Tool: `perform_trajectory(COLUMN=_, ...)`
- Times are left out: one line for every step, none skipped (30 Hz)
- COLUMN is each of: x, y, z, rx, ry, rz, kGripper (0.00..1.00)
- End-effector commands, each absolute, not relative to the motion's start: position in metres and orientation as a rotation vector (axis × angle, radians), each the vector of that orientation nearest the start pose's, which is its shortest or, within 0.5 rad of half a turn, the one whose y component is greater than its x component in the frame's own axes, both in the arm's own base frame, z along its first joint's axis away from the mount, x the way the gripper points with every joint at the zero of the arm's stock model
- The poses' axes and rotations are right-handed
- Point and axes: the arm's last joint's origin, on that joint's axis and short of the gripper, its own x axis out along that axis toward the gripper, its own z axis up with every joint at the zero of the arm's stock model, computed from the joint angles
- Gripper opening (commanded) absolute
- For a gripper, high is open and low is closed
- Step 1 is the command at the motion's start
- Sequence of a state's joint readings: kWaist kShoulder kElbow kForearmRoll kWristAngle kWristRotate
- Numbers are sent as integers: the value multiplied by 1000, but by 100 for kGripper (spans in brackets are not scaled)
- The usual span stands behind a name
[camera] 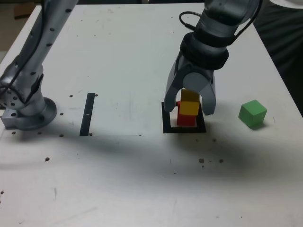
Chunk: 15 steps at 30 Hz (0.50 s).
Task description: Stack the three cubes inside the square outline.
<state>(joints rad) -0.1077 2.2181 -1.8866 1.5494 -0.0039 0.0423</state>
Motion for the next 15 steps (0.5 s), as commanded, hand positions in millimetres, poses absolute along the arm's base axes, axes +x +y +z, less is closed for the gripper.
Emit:
perform_trajectory(x=392, y=-41, z=259, rx=131, ry=1869, rz=-96, kGripper=100)
perform_trajectory(x=390, y=-40, z=262, rx=136, ry=1864, rz=-83, kGripper=100)
perform_trajectory(x=388, y=-39, z=265, rx=143, ry=1859, rz=-68, kGripper=100)
perform_trajectory(x=385, y=-38, z=269, rx=150, ry=1851, rz=-53, kGripper=100)
perform_trajectory(x=382, y=-37, z=273, rx=157, ry=1844, rz=-37, kGripper=100)
perform_trajectory(x=379, y=-36, z=278, rx=169, ry=1832, rz=-18, kGripper=100)
perform_trajectory(x=377, y=-35, z=282, rx=178, ry=1822, rz=-5, kGripper=100)
perform_trajectory(x=375, y=-34, z=286, rx=187, ry=1813, rz=6, kGripper=100)
perform_trajectory(x=373, y=-33, z=289, rx=196, ry=1804, rz=15, kGripper=100)
perform_trajectory(x=371, y=-33, z=293, rx=206, ry=1795, rz=23, kGripper=100)
perform_trajectory(x=370, y=-32, z=296, rx=217, ry=1787, rz=27, kGripper=100)
perform_trajectory(x=370, y=-31, z=298, rx=229, ry=1778, rz=28, kGripper=100)
perform_trajectory(x=369, y=-31, z=301, rx=242, ry=1770, rz=26, kGripper=100)
perform_trajectory(x=370, y=-31, z=303, rx=256, ry=1762, rz=20, kGripper=100)
perform_trajectory(x=370, y=-30, z=305, rx=272, ry=1753, rz=12, kGripper=100)
